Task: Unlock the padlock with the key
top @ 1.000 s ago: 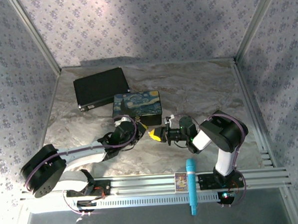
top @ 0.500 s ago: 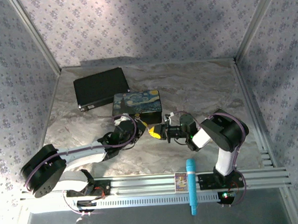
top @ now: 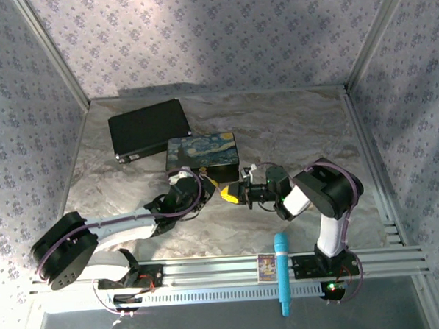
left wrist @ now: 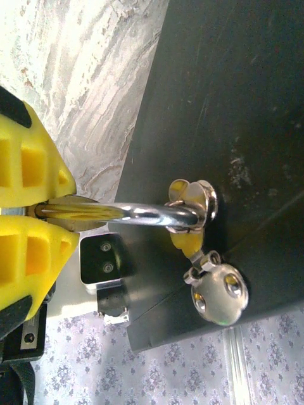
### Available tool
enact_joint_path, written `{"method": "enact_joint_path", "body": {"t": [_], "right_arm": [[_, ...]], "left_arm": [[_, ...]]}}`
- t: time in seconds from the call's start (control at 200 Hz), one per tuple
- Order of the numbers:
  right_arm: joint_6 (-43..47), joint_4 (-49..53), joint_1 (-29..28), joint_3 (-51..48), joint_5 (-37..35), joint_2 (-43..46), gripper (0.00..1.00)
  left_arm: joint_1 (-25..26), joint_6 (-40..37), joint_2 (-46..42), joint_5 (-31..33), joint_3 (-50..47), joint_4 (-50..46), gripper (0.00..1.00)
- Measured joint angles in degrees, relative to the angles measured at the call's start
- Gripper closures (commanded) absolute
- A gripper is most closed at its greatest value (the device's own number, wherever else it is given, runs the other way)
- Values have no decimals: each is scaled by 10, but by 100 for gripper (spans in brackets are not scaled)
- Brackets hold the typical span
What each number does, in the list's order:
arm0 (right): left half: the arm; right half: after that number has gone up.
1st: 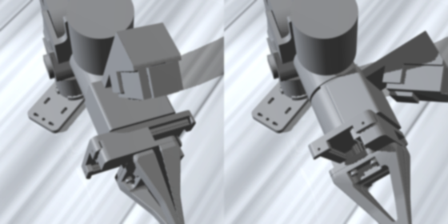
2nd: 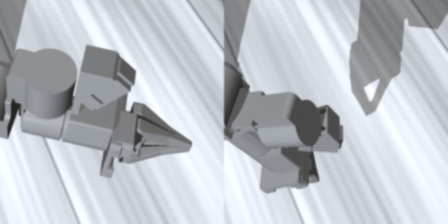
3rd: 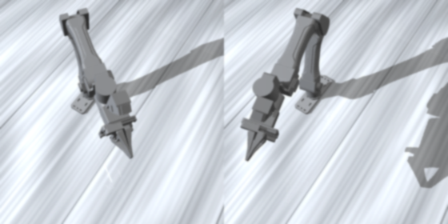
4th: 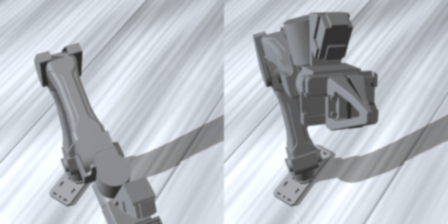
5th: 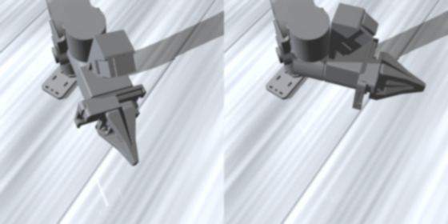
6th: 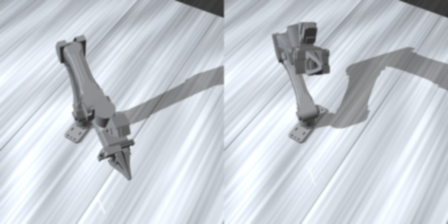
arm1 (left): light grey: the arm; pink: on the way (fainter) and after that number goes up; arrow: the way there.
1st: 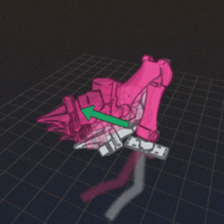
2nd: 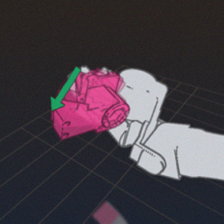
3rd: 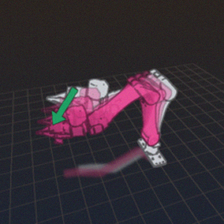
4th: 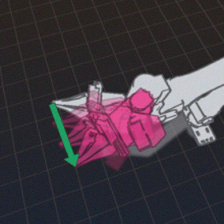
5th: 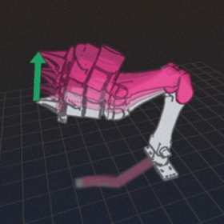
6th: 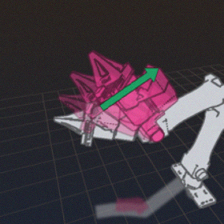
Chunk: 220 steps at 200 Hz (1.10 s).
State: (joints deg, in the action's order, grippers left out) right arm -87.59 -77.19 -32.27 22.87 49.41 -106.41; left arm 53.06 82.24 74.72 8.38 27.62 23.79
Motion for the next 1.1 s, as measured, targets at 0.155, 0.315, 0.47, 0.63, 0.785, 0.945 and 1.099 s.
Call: {"method": "enact_joint_path", "body": {"t": [0.155,0.315,0.47,0.63,0.785,0.945,1.099], "right_arm": [[12,-7,16,1,25,-10,100],[19,-8,18,4,36,-14,100],[19,-6,18,9,42,-14,100],[15,-5,37,20,74,-27,100],[10,-5,52,35,110,-37,100],[6,-11,67,46,135,-48,100],[4,-11,60,46,129,-48,100]], "left_arm": [[3,4,1,-3,0,0,100],[4,4,1,-4,0,0,100],[4,4,7,-1,0,7,100],[4,3,16,-1,0,24,100],[4,3,16,0,-1,36,100],[7,-1,17,-12,-2,38,100],[7,-7,19,-15,-2,38,100]]}}
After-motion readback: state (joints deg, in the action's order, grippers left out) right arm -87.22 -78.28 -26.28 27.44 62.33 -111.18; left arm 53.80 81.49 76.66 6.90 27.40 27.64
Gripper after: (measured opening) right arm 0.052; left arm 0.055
